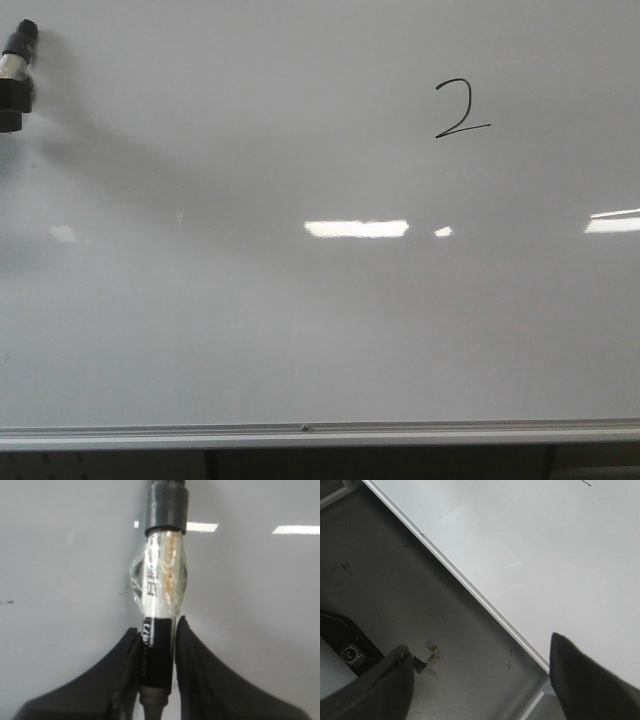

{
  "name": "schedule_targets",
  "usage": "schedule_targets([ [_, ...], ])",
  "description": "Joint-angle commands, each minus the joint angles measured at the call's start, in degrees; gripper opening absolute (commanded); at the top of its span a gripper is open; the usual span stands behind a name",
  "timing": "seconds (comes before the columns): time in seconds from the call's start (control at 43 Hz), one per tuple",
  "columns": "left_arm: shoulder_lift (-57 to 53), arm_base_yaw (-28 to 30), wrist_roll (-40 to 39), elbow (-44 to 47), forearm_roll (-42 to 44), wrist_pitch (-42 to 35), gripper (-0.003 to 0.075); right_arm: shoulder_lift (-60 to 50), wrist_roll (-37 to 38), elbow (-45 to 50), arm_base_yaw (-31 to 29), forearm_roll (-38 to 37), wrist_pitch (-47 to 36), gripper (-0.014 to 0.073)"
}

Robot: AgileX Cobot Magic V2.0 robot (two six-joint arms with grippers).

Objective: Write number 2 on whiteboard

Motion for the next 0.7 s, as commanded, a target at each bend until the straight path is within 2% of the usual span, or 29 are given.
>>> schedule_targets([
  [0.0, -0.52, 0.2, 0.0, -2.4, -0.55, -4.11, 0.0249, -0.1, 0.04, -1.61, -0.31, -0.13, -2.49, 0.0581],
  [0.209, -0.4, 0.3, 0.0, -2.4, -0.33, -3.98, 0.043, -0.1, 0.04, -1.61, -0.31, -0.13, -2.49, 0.0581],
  [0.349, -1.79, 0.3, 0.0, -2.49, -0.02, -1.83, 0.0462, -0.1, 0.11, -1.61, -0.31, -0.11, -2.54, 0.0581],
  [0.419, -3.99, 0.3, 0.0, -3.2, 0.8, 2.52, 0.0463, -0.1, 0.43, -1.61, -0.31, -0.16, -2.47, 0.0581],
  [0.512, -8.75, -0.27, 0.0, -5.67, 4.8, 14.61, 0.0463, -0.1, 2.73, -2.1, -0.31, -0.68, -2.47, 0.0581],
  [0.674, -17.56, -3.48, 0.0, -10.68, 7.33, 35.45, 0.0462, -0.1, 14.64, -4.23, -0.31, -3.31, -2.71, 0.0581],
])
